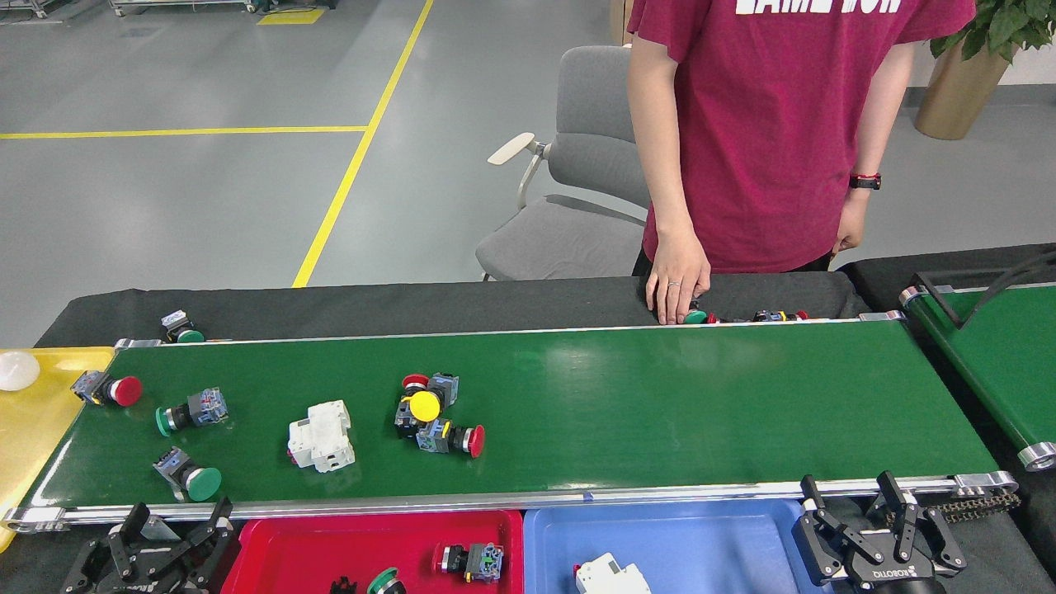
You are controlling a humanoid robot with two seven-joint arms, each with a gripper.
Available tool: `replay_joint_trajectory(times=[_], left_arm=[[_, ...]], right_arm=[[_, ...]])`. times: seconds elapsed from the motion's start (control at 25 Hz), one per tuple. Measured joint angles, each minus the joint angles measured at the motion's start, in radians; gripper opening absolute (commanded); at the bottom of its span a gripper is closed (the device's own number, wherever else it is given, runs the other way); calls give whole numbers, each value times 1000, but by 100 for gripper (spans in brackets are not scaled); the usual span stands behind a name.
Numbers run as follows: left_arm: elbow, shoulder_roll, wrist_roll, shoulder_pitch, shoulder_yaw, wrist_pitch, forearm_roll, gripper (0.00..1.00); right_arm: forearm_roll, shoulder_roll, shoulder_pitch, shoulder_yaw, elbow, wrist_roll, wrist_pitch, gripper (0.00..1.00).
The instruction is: Pick switch part from conveyor to tray
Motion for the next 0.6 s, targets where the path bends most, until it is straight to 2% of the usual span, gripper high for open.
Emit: replay_joint_trajectory(times=[0.16, 0.28, 0.4, 0.52, 0.56, 0.6], left_arm=[[116, 40, -6, -89, 0, 21, 0, 99], [243, 112, -7, -182, -6, 72, 0, 99], [401, 178, -11, -268, -13, 119, -2, 99], [527, 204, -4, -332, -30, 155, -4, 98], [547, 215, -1, -342, -35, 164, -4, 97], [562, 223, 3, -346, -39, 170, -4, 91]], right_arm=[[1, 3, 0, 0, 0, -1, 8, 95], [1, 13, -13, 0, 1, -1, 22, 95], [0, 11, -23, 10, 2, -1, 85, 94], [-1, 11, -25, 46, 5, -1, 143, 94], [-1, 11, -25, 50, 6, -1, 154, 94], [-1, 11, -25, 50, 7, -1, 160, 94]])
